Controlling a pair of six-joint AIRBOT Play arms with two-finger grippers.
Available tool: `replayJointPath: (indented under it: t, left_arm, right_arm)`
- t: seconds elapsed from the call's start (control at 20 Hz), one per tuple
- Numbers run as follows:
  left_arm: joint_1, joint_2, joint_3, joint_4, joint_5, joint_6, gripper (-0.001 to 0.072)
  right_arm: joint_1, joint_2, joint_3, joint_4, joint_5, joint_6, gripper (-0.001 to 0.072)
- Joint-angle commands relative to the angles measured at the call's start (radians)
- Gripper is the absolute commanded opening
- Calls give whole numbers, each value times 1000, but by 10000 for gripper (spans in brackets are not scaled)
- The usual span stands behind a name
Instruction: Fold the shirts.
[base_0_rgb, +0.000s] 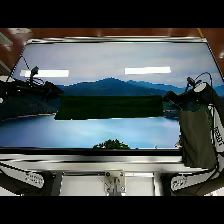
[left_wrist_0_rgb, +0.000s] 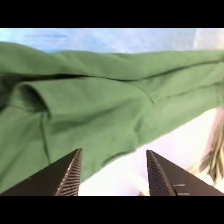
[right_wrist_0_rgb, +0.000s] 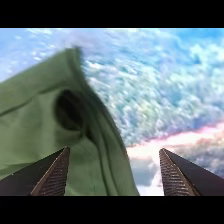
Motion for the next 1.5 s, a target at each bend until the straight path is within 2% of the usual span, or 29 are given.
replayJointPath:
  t: [0.0,0.1,0.4,0.55,0.65,0.7,0.8,0.9,1.15,1.45]
  left_arm:
    - [1,15,42,-14,-61,-11,500]
    - [1,23,43,-53,-63,-10,500]
    - [1,26,42,-87,-87,-10,499]
    - [0,26,42,-105,-89,-10,497]
    - [-8,26,42,-105,-89,-10,481]
    - [-13,26,42,-104,-89,-10,394]
    - [-36,26,42,-104,-84,-7,158]
    - [-84,26,40,-104,-59,-3,32]
    - [-330,21,19,-97,143,4,32]
    - [-645,16,-39,-97,338,-7,32]
  right_arm:
    - [-40,-51,0,200,76,-94,677]
    - [-21,-79,0,261,67,-135,677]
    - [22,-122,0,337,-14,-134,673]
    - [39,-127,0,329,-29,-133,422]
    - [40,-126,0,329,-27,-134,131]
    - [37,-118,0,328,-7,-138,65]
    - [28,-81,0,325,39,-185,65]
    - [21,-13,0,324,78,-209,65]
    - [26,216,0,327,206,-201,65]
    - [26,478,0,318,356,-123,65]
